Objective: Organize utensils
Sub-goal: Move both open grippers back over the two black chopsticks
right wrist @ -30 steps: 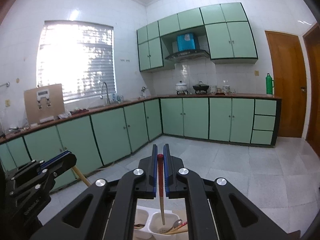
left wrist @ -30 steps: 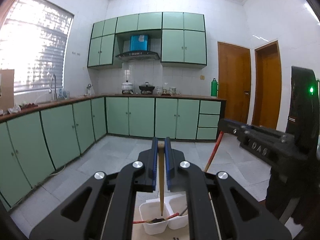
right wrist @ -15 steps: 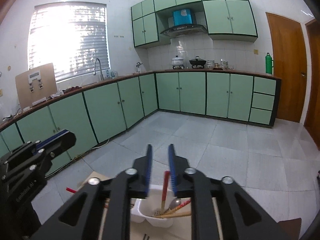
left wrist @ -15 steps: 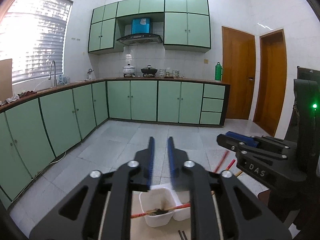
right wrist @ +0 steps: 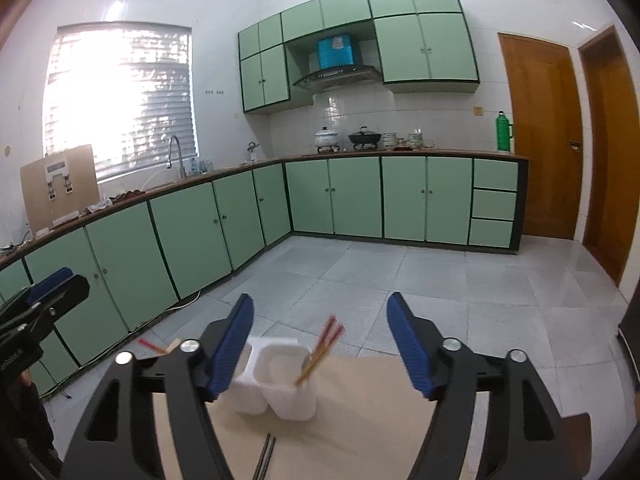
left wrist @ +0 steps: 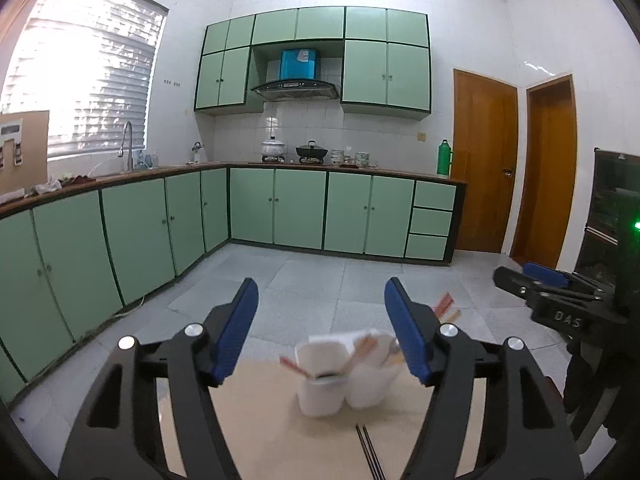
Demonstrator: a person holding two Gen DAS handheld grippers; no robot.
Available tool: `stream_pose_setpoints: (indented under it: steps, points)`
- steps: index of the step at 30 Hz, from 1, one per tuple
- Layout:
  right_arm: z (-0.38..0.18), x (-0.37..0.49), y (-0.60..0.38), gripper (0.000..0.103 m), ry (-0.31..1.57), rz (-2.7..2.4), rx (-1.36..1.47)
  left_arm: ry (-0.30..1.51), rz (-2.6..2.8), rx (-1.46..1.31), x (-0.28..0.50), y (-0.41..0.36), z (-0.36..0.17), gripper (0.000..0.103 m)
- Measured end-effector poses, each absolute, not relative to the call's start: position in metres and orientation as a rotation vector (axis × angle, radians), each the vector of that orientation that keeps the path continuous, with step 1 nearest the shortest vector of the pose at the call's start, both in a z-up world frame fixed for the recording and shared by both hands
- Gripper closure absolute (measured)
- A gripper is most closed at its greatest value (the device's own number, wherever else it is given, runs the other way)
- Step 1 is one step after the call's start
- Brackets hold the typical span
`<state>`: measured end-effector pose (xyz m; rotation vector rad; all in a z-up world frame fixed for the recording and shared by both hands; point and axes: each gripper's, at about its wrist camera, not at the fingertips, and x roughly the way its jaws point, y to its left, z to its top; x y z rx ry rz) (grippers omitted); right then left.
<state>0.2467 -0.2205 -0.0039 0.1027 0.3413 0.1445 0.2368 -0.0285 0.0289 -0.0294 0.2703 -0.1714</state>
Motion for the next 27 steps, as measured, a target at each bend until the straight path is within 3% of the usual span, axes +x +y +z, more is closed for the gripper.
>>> stream_pose_setpoints:
  steps: [12, 27]
  points:
    - [-0.072, 0.158, -0.228, 0.006, 0.417, 0.158, 0.132, 0.414, -0.141, -0.033, 0.163, -0.012, -0.053, 0.023]
    - [-0.171, 0.124, -0.178, 0.007, 0.639, 0.161, 0.114, 0.632, -0.121, 0.055, 0.125, -0.005, -0.151, 0.017]
